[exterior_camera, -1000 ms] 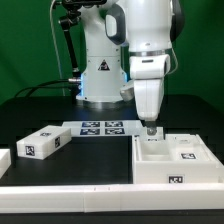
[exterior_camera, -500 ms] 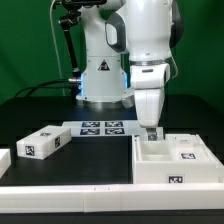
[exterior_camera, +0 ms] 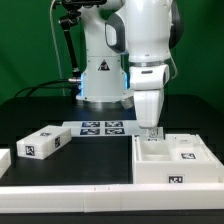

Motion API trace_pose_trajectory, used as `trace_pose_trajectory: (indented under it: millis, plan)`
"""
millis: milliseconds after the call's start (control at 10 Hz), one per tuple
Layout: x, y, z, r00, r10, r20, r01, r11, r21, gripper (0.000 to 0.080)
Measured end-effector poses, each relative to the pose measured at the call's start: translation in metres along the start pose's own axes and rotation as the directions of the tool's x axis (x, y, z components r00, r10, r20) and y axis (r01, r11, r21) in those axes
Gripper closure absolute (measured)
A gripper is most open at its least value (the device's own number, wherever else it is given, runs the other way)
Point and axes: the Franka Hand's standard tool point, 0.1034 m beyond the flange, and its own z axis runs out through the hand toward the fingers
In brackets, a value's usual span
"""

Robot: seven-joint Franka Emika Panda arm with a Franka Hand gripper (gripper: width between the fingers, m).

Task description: Assemble cabinet

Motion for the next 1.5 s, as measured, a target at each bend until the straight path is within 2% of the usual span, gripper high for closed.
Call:
trace_pose_trajectory:
  millis: [100,200,800,1100,1300,1500]
  plan:
    - [-0.002,0.001,0.001,1.000,0.006,-0.005,-0.006,1.000,-0.003,0.0700]
    - [-0.001,0.002,0.000,1.000,0.006,-0.007,-0.006,1.000,-0.007,0.0731]
    - [-0.002,0.003,-0.004,1.000,0.001,0.005,-0.001,1.000,-0.002,0.0731]
    - [-0.003,0.008,-0.031,0.997,-0.037,0.060,0.037,0.999,0.009,0.0731]
    - [-0.007,0.021,-0.050,0.994,-0.047,0.096,0.046,0.999,0.017,0.0729]
    - [-0.007,0.020,-0.047,0.995,-0.045,0.092,0.044,0.999,0.018,0.0729]
